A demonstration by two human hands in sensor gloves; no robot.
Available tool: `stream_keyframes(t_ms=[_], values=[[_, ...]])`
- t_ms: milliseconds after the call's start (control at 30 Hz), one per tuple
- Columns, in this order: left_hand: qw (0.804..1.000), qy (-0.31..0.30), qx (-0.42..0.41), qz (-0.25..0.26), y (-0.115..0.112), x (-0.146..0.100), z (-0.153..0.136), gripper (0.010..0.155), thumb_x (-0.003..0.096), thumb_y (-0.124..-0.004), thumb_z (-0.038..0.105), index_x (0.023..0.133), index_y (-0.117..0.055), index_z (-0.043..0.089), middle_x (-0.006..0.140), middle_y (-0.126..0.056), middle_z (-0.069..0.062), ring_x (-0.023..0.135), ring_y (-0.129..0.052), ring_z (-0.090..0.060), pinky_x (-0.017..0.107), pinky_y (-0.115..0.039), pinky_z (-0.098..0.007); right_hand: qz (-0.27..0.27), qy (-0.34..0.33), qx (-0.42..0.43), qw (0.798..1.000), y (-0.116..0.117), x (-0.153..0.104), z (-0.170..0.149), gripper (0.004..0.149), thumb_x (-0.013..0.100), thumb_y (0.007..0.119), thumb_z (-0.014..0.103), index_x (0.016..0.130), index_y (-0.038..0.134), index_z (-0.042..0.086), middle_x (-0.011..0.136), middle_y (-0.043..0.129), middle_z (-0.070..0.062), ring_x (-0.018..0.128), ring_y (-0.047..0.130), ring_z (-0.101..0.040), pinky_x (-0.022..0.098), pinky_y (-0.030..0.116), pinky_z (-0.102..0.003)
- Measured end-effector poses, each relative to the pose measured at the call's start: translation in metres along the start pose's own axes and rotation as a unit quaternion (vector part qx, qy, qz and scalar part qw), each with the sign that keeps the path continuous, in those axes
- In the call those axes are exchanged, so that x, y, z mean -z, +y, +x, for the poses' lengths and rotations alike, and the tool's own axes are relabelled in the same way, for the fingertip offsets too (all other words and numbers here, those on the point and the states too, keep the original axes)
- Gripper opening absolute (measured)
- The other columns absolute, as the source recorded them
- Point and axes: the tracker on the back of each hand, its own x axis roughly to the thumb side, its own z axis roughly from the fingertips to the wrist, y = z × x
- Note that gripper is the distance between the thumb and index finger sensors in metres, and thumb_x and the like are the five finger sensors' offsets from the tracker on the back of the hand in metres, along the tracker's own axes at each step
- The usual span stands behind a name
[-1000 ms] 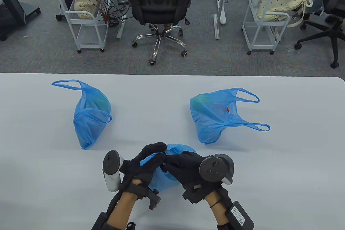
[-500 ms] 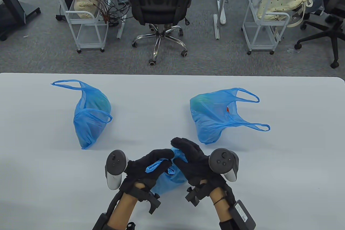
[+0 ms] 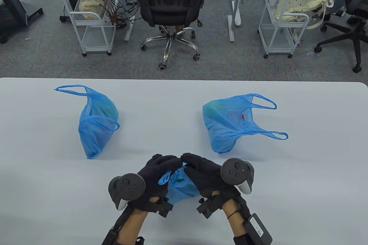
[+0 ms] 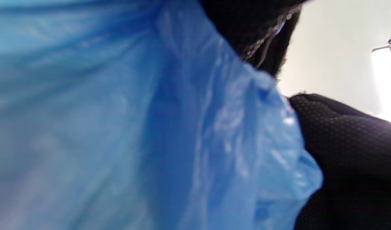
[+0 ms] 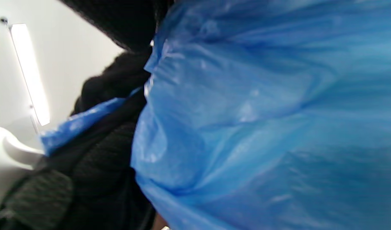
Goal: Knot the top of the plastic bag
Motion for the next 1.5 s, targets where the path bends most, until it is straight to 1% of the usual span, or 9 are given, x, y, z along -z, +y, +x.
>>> stream_keyframes(t_ms=[167,267,600,767,867,1033,1133,1300,1500], values=[[0.998,-0.020,0.042,0.033,0.000,-0.002,0.005,0.034,0.0477,-0.091,0.028,0.076,-0.095,0.045,0.084,-0.101,0.015,0.073,-0.109,-0.010,0.074,-0.073,-0.047,0.008,0.007,0.016,1.000,0.000,0.000,-0.002,0.048,0.053,0.074,0.035,0.093,0.076,0.011,0.063,0.102,-0.004,0.066,0.100,-0.036,0.055,0.064,-0.070],[0.996,-0.024,0.077,0.044,0.002,-0.003,0.007,0.034,0.0475,-0.091,0.029,0.076,-0.095,0.047,0.084,-0.102,0.017,0.079,-0.101,-0.016,0.073,-0.068,-0.053,0.017,0.014,0.008,1.000,0.002,0.000,-0.002,0.049,0.053,0.074,0.036,0.094,0.074,0.010,0.063,0.102,-0.004,0.065,0.100,-0.036,0.055,0.064,-0.070],[0.994,-0.023,0.092,0.055,0.003,-0.003,0.006,0.034,0.0477,-0.091,0.032,0.078,-0.094,0.048,0.083,-0.103,0.017,0.034,-0.101,-0.009,0.059,-0.083,-0.043,0.022,0.014,0.003,1.000,0.003,0.001,-0.003,0.050,0.053,0.074,0.037,0.095,0.075,0.010,0.064,0.101,-0.005,0.066,0.099,-0.037,0.054,0.065,-0.070],[0.995,-0.019,0.083,0.051,0.004,-0.002,0.005,0.034,0.0480,-0.091,0.033,0.078,-0.094,0.048,0.083,-0.103,0.017,0.032,-0.101,-0.008,0.059,-0.083,-0.042,0.025,0.014,-0.001,1.000,0.004,0.001,-0.003,0.050,0.053,0.074,0.038,0.094,0.075,0.010,0.064,0.101,-0.005,0.066,0.099,-0.037,0.054,0.065,-0.070],[0.998,-0.012,0.051,0.042,0.003,-0.002,0.001,0.034,0.0480,-0.091,0.033,0.079,-0.094,0.047,0.082,-0.103,0.016,0.029,-0.106,-0.006,0.059,-0.087,-0.038,0.026,0.014,-0.003,1.000,0.004,0.001,-0.003,0.050,0.053,0.074,0.038,0.095,0.075,0.010,0.064,0.101,-0.005,0.066,0.099,-0.037,0.054,0.065,-0.070],[0.999,-0.003,0.014,0.034,0.003,-0.001,-0.003,0.034,0.0482,-0.091,0.031,0.079,-0.094,0.045,0.082,-0.104,0.013,0.043,-0.115,-0.004,0.062,-0.087,-0.035,0.027,0.015,-0.004,1.000,0.004,0.001,-0.003,0.050,0.053,0.074,0.038,0.095,0.074,0.010,0.064,0.101,-0.005,0.066,0.099,-0.037,0.054,0.065,-0.070],[0.999,-0.002,0.012,0.031,0.002,-0.001,-0.003,0.034,0.0481,-0.091,0.031,0.079,-0.094,0.044,0.083,-0.104,0.013,0.054,-0.115,-0.005,0.066,-0.084,-0.035,0.029,0.016,-0.003,0.999,0.004,0.001,-0.003,0.050,0.053,0.074,0.038,0.095,0.074,0.010,0.064,0.101,-0.005,0.066,0.099,-0.038,0.054,0.065,-0.070],[0.999,0.004,-0.030,0.015,0.001,-0.001,-0.006,0.034,0.0487,-0.090,0.030,0.080,-0.094,0.044,0.084,-0.103,0.012,0.064,-0.113,-0.007,0.071,-0.080,-0.036,0.029,0.022,0.006,0.999,0.005,0.001,-0.003,0.050,0.053,0.073,0.037,0.094,0.075,0.010,0.063,0.102,-0.005,0.065,0.100,-0.037,0.054,0.066,-0.069],[0.995,0.002,-0.096,-0.012,0.001,0.001,-0.010,0.035,0.0495,-0.089,0.028,0.079,-0.093,0.046,0.087,-0.100,0.019,0.076,-0.109,-0.007,0.078,-0.071,-0.037,-0.011,0.060,0.030,0.998,0.001,-0.001,-0.008,0.053,0.054,0.070,0.039,0.095,0.071,0.006,0.061,0.104,-0.004,0.062,0.103,-0.036,0.052,0.072,-0.064]])
